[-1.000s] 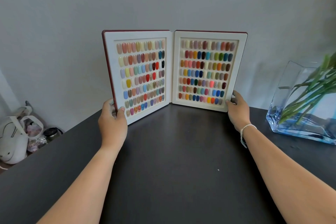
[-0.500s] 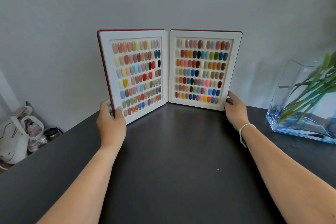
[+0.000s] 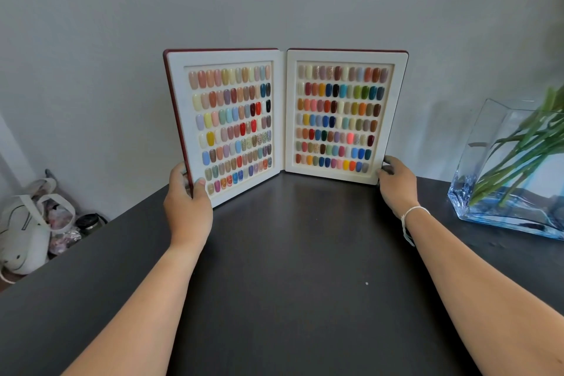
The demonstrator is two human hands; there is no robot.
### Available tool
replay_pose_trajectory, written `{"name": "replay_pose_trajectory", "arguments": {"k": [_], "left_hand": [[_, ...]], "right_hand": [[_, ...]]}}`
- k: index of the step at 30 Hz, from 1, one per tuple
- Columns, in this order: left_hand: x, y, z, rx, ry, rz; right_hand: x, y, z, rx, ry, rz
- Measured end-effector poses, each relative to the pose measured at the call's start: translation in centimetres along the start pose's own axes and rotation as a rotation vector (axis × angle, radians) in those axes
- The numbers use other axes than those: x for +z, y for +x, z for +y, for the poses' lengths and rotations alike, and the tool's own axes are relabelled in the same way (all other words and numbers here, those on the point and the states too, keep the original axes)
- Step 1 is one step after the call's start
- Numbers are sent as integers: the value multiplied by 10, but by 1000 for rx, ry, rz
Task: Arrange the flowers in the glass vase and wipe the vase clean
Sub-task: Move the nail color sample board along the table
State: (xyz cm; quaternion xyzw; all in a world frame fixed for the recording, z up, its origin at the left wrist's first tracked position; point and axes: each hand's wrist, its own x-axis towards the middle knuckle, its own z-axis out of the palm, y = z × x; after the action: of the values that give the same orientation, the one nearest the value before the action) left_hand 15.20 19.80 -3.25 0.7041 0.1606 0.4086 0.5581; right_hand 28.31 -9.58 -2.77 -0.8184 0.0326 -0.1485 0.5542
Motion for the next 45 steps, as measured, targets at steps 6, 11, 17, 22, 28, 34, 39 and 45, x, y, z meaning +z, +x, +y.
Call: {"name": "replay_pose_trajectory", "arguments": {"k": [6,11,17,22,28,34,39,45], "left_hand": [[0,0,-1,-4,-12,-10],[0,1,-2,3,-9,-12],[-1,0,-3,-1,-3,-10],[-4,-4,1,-14,-18,-2],[-14,-23,10,-14,5,15],[-26,-50,24,-42,54,42],[-27,-85,40,-27,24,-75],[-10,-134,68,9,21,-247]], "right_hand": [[0,-2,-1,13,-3,-1],[-1,-5,-2,12,20,5],[-6,-20,-7,-17,19,24],[-20,-48,-8,-31,-21,19],[-52,-90,-6,-48,-19,14],[-95,-129,2,-38,18,48],[-133,-152,10,-15,26,92],[-170,-175,19,15,68,157]]}}
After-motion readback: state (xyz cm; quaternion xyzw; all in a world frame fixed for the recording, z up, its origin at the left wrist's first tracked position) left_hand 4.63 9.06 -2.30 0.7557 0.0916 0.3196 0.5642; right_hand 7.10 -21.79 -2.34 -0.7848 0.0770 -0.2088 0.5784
